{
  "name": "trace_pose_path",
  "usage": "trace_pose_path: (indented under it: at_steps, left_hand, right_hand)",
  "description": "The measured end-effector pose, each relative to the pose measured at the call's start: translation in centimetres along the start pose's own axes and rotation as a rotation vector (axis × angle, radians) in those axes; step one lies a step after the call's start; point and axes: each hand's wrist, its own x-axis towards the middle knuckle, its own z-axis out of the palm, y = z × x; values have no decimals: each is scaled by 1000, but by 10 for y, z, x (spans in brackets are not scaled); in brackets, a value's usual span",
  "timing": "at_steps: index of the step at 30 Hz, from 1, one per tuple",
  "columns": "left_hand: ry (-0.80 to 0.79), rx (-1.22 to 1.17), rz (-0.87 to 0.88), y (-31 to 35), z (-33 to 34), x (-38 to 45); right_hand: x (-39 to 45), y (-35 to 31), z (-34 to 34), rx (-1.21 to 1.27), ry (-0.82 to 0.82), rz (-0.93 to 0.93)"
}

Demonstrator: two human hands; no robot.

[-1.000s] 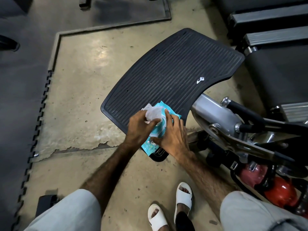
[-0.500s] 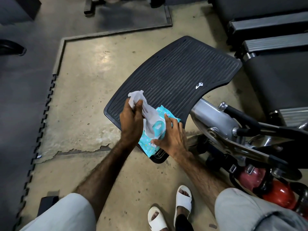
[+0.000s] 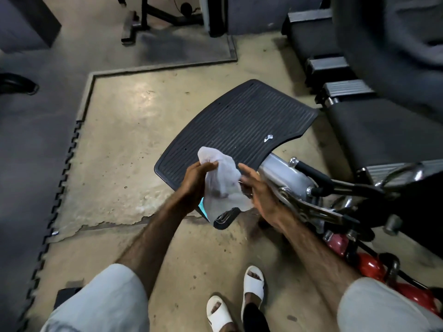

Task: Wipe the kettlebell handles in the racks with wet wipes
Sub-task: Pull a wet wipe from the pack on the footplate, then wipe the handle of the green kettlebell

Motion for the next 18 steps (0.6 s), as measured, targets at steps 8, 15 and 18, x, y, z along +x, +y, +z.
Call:
trace_pose_path:
  at_steps: [8,15,18]
  left_hand:
    - [12,100,5,50,46,-91]
    - [96,373,293,58,114,-186]
    - [-117,444,430,64,153,-239]
  right_hand:
    - [-123,-63,-21,104,93,7]
    - [-245,-100,-58,175,379,-112]
    - [-304,-103,-78,64,392,-185]
